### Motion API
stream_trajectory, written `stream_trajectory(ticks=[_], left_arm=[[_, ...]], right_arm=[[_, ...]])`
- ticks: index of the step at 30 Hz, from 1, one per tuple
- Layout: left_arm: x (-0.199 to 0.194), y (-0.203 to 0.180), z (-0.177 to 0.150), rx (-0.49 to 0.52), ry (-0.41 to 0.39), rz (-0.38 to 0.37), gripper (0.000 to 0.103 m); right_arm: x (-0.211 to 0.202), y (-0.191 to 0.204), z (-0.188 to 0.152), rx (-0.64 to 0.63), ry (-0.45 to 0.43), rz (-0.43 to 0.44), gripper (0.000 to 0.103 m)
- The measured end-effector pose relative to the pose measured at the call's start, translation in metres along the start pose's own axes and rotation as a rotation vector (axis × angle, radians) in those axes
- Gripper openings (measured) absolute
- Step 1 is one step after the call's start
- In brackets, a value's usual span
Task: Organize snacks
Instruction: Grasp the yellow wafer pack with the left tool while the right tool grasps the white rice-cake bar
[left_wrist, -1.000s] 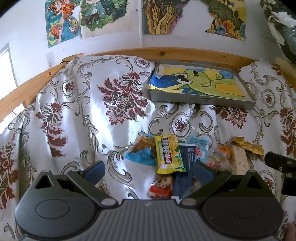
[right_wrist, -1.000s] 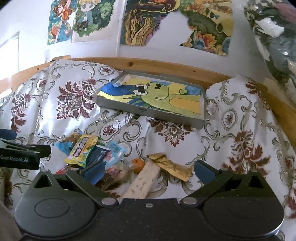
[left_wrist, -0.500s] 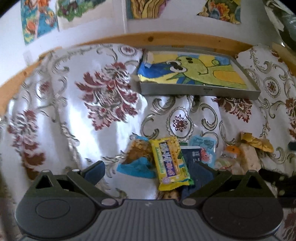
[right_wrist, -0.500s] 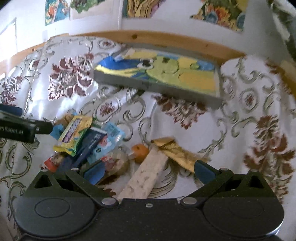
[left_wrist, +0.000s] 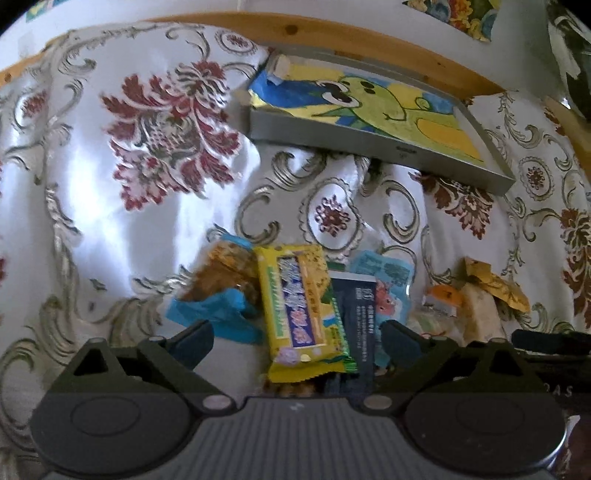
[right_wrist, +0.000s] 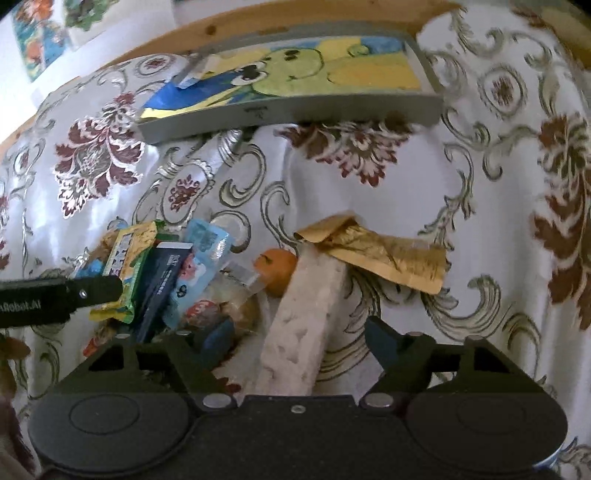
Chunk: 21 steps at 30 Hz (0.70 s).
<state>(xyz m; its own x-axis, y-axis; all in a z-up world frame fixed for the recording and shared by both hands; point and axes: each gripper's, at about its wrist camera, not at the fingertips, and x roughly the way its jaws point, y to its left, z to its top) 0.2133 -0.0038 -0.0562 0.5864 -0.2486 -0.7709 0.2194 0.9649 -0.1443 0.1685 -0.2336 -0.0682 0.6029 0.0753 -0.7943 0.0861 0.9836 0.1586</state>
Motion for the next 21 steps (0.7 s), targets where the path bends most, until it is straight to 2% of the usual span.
stream_trajectory(ticks=[6, 9, 15, 21], left_arm=[[0.014, -0.007, 0.000, 0.025, 0.017, -0.029, 0.089], [0.020, -0.005, -0.001, 0.000, 0.034, -0.051, 0.085], [0.033, 0.013, -0.002, -0.143, 0.096, -0.104, 0.076], [0.033, 0.020, -0.004, -0.189, 0.093, -0.088, 0.061]], right_arm=[[0.009, 0.002, -0.002, -0.014, 0.018, 0.001, 0.056], [0.013, 0.005, -0.003, -0.034, 0.020, -0.007, 0.055], [0.013, 0.005, -0.003, -0.040, 0.009, 0.000, 0.051], [0.013, 0.010, -0.004, -0.072, -0.013, -0.008, 0.048]])
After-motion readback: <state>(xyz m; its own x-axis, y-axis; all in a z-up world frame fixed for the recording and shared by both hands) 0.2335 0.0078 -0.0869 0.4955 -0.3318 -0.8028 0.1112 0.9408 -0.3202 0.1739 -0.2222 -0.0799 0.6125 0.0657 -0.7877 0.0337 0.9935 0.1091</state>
